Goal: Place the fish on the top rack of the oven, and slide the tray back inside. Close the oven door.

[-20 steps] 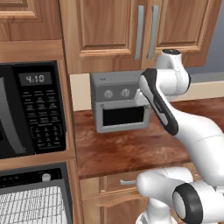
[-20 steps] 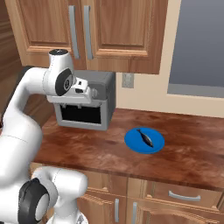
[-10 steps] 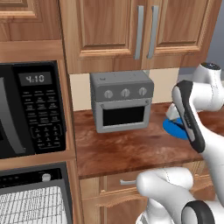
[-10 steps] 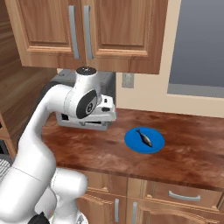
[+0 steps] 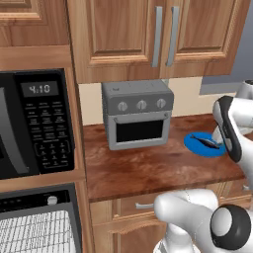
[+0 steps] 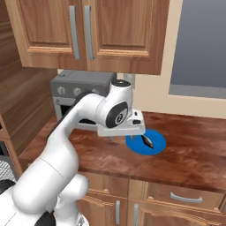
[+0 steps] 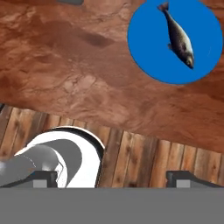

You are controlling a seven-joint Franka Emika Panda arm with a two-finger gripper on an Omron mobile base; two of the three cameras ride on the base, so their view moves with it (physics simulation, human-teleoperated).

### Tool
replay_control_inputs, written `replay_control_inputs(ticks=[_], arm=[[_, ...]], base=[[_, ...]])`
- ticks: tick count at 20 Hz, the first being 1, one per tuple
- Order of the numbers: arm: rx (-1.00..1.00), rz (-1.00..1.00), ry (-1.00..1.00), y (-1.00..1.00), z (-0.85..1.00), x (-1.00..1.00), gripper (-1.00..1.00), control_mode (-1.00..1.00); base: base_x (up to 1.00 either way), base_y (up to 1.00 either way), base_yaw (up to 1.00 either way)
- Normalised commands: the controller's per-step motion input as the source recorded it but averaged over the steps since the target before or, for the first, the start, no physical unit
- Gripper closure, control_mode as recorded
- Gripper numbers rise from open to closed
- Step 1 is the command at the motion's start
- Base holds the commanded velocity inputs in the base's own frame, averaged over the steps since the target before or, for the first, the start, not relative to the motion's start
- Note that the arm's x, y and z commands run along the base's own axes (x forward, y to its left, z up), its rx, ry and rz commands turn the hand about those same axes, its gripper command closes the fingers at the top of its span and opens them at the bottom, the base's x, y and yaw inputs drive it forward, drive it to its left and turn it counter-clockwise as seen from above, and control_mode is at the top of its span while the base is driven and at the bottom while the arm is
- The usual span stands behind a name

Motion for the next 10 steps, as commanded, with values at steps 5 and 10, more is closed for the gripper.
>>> replay_control_inputs(ticks=[5, 10], arm=[[0.00, 0.01, 0.04, -0.95, -0.54, 0.47, -1.00, -1.00], [0.01, 0.10, 0.19, -0.24, -0.26, 0.86, -1.00, -1.00]], base=[[0.00, 0.00, 0.00], [0.00, 0.00, 0.00]])
